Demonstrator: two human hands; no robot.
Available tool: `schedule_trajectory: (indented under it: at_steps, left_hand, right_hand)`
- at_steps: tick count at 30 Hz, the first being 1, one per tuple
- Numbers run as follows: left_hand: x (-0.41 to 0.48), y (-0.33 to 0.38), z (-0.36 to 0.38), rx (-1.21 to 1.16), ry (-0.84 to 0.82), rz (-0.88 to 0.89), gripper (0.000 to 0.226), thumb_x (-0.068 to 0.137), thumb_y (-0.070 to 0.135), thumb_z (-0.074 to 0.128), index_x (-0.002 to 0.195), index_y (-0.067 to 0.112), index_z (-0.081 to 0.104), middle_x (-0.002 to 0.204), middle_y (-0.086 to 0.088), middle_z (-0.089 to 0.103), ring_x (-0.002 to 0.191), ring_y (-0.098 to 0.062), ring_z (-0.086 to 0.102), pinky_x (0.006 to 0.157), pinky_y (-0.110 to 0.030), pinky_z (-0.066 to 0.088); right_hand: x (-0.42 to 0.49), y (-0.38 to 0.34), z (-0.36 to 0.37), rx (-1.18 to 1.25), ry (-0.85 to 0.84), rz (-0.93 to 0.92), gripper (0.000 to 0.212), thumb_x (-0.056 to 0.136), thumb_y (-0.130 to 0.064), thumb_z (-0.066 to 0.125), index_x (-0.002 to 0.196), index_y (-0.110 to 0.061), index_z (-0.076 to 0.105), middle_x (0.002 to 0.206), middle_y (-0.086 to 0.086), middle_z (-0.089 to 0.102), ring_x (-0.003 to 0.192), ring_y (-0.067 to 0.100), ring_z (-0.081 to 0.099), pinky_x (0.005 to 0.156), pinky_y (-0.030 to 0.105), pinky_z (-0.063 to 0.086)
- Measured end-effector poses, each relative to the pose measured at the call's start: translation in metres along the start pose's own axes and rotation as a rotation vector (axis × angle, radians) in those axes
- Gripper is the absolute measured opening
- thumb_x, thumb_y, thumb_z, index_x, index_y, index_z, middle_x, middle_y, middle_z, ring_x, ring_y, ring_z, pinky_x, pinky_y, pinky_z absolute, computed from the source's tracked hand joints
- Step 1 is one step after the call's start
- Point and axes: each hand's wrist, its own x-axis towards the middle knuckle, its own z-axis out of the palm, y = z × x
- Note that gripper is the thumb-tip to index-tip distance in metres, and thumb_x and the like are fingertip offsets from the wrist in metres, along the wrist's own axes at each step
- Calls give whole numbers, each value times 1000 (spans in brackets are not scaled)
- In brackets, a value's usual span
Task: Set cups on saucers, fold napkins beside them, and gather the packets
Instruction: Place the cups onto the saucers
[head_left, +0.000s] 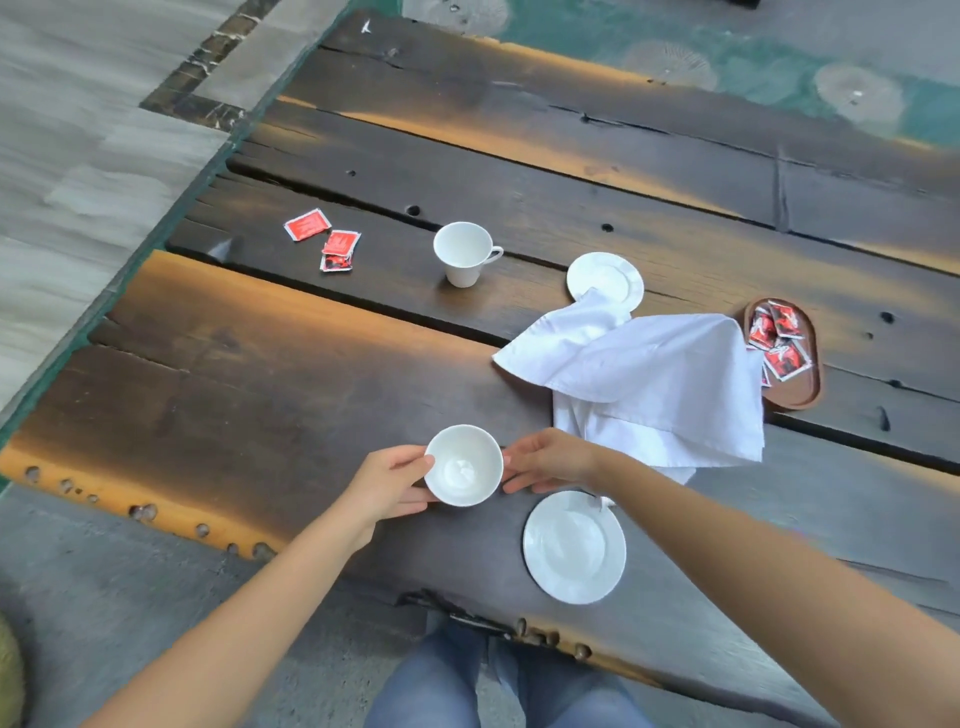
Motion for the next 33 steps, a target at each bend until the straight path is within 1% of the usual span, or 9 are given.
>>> schedule_trajectory:
  at_steps: [5, 8, 12, 14, 16, 19, 24, 26, 33]
  left_hand:
    - [-9, 7, 42, 93, -111, -9, 31, 95, 23, 54, 124, 15, 58, 116, -7, 67, 93, -22, 70, 87, -34, 54]
    - [-12, 4, 65, 117, -165, -30, 32, 94, 24, 55, 125, 16, 58, 115, -6, 68, 92, -22, 71, 88, -35, 54]
    - [-15, -1, 92, 154, -209, -57, 32, 94, 23, 55, 125, 15, 58, 116, -7, 68, 93, -23, 71, 87, -34, 54]
    - [-16, -4, 104, 176, -217, -67, 31, 95, 22, 54, 125, 14, 58, 115, -8, 68, 93, -24, 70, 86, -33, 55]
    - [-17, -6, 114, 195, -222, -69, 30, 95, 21, 53, 124, 13, 58, 114, -9, 68, 91, -23, 70, 83, -31, 55]
    - [-17, -10, 124, 210, -218, -76, 29, 96, 20, 52, 123, 11, 59, 114, -11, 68, 85, -20, 70, 76, -26, 56]
    - [-13, -16, 131, 247, -214, -83, 33, 96, 19, 52, 127, 10, 55, 120, -13, 65, 97, -27, 68, 85, -33, 54]
    - [-12, -18, 133, 255, -219, -85, 31, 96, 18, 51, 126, 9, 56, 119, -14, 65, 95, -27, 68, 84, -32, 54]
    - [-7, -23, 135, 244, -207, -72, 29, 95, 17, 53, 122, 10, 58, 114, -11, 65, 89, -24, 69, 80, -29, 55]
  right_hand:
    - [-41, 42, -15, 64, 45, 26, 17, 92, -37, 58, 102, -25, 64, 100, -13, 74, 98, 5, 70, 87, 26, 48]
    - [-61, 65, -18, 108, 85, 30, 22, 91, -39, 59, 103, -22, 66, 98, -14, 74, 93, 5, 71, 77, 20, 47]
    - [-79, 95, -18, 170, 109, 53, 17, 94, -34, 57, 100, -19, 65, 99, -8, 72, 78, 4, 71, 65, 17, 44]
    - [-83, 109, -18, 184, 118, 65, 20, 95, -28, 55, 107, -14, 65, 103, -2, 71, 74, 4, 70, 62, 17, 41]
    - [-85, 119, -17, 189, 125, 74, 27, 95, -26, 55, 113, -8, 65, 105, 0, 70, 74, 5, 69, 67, 19, 42]
    - [-87, 132, -16, 207, 126, 82, 30, 95, -26, 55, 116, -7, 64, 105, 1, 70, 76, 7, 69, 76, 23, 45]
    - [-84, 146, -14, 227, 119, 76, 31, 95, -28, 55, 118, -10, 64, 116, 5, 70, 77, 5, 68, 84, 28, 46]
    - [-83, 148, -14, 222, 108, 82, 31, 95, -30, 54, 120, -12, 62, 113, 1, 70, 80, 6, 68, 88, 28, 47]
    - [-83, 148, -17, 213, 101, 86, 30, 95, -30, 54, 120, -16, 62, 103, -8, 70, 82, 6, 69, 87, 27, 47]
